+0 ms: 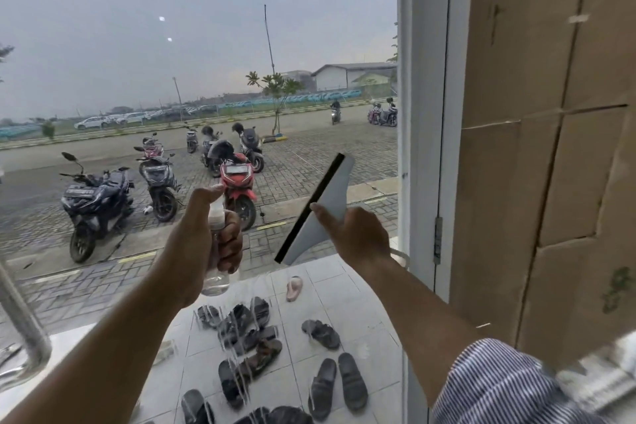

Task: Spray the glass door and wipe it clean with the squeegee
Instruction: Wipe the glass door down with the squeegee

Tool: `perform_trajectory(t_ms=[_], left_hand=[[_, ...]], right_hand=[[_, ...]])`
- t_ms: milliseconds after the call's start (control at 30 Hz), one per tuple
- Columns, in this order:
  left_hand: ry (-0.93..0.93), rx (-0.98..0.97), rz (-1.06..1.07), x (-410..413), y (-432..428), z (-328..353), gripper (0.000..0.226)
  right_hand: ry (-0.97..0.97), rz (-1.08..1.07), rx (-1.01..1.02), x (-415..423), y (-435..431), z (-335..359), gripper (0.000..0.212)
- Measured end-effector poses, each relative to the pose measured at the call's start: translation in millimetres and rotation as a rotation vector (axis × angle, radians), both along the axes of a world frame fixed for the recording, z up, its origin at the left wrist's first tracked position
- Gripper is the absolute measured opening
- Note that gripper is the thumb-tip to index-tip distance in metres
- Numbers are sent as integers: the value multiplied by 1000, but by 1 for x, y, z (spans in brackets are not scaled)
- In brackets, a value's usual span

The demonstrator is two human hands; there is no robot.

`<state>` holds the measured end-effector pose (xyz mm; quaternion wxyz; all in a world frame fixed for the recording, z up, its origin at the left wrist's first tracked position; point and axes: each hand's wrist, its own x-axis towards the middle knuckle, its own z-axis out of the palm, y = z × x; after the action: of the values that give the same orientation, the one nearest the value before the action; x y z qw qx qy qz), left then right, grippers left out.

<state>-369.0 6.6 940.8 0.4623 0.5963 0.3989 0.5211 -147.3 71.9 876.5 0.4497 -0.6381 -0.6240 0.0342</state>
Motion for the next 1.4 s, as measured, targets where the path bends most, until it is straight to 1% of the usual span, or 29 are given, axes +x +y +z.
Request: perform_trajectory(t_ms=[100,200,233,267,367,533,600,700,767,834,934,1100,1267,1400], left_hand=[[-7,-6,8,-2,6,-2,61],[-9,-13,3,-3,13,-6,60],[-7,-18,4,-2,15,-8,60],[-4,-23,7,-2,16,-10,60],[-14,-41,8,3,19,-12,61],[-44,-52,-19,18,15,-10,62],[-43,-42,-35,23,15,-9,63],[-33,-34,-54,26,15,-7,63],[-27,-21,-68,27,15,-6,62],[-14,-6,-77,27,18,-6,58],[-6,7,-81,28,23,-9,57],[-4,-17,-90,21,29,-21,56],[13,-50,-74,-5,32,-33,57],[4,-66,-62,-28,33,-41,59]], right_hand=[[181,-19,-50,21,9,-11,79],[472,11,-124,33,14,-33,78],[546,1,-160,36,13,-44,79],[580,-18,-196,38,10,-55,78],[572,-41,-236,42,6,-72,74],[598,11,-119,35,-8,-52,63],[648,54,-29,29,-10,-30,60],[644,125,78,22,-2,24,58],[653,170,90,19,2,55,57],[683,170,43,18,6,66,57],[738,117,-57,19,8,45,58],[949,102,-106,10,10,-10,59],[1126,72,-186,-11,9,-43,75],[1268,61,-268,-27,2,-68,74]])
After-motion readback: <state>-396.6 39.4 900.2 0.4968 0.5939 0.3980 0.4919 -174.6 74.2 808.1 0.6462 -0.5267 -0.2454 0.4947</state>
